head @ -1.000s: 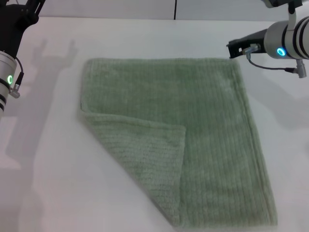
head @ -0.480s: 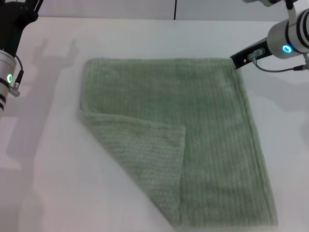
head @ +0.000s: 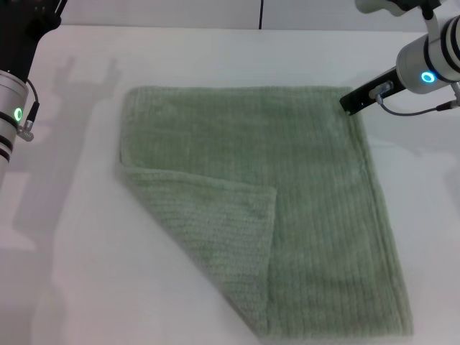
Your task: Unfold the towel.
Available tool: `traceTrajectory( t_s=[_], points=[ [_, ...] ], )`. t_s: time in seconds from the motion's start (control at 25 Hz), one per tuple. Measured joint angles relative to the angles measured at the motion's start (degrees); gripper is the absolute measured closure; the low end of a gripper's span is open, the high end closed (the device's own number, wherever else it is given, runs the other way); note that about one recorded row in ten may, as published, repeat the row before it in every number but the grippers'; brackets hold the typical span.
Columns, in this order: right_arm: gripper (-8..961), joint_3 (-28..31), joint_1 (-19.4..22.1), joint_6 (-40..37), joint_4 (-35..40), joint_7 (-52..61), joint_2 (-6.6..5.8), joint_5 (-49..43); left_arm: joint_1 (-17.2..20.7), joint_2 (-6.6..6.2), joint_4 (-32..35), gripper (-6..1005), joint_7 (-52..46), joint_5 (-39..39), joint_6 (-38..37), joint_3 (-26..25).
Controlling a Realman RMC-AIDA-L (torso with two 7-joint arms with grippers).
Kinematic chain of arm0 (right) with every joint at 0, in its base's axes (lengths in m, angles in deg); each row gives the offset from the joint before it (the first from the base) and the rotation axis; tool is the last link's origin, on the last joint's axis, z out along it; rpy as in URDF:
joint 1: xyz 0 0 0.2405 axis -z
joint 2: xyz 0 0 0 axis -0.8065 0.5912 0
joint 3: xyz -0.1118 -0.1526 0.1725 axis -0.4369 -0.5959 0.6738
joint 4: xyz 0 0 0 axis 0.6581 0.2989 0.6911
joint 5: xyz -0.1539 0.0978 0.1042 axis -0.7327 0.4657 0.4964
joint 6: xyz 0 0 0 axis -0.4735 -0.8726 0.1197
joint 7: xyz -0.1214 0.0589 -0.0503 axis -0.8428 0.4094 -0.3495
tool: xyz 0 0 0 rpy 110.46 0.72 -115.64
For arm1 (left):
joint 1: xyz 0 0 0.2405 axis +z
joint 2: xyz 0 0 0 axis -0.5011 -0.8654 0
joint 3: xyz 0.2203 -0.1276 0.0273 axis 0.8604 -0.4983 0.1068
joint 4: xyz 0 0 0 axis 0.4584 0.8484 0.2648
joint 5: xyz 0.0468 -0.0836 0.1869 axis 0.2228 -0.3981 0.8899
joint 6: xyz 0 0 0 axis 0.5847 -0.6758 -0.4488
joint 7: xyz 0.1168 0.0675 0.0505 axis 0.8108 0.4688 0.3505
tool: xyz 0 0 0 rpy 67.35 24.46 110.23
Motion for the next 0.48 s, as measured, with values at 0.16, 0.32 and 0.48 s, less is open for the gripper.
traceTrajectory(
  t_s=[0.16, 0.32, 0.48],
  points=[
    [954, 1.6, -1.3, 0.2, -3.2, -2.6, -0.06, 0.0, -0.1, 0.07, -0.1, 141, 0.0, 0.0, -0.3, 0.0],
    [953, 2.8, -2.7, 0.2, -6.4, -4.9, -0.33, 0.0, -0.2, 0.14, -0.3, 141, 0.0, 0.1, -0.4, 0.0],
    [953, 3.7, -3.9, -0.1, -9.1, -6.1, -0.73, 0.0, -0.3, 0.18, -0.5, 141, -0.2, 0.2, -0.4, 0.0]
  ],
)
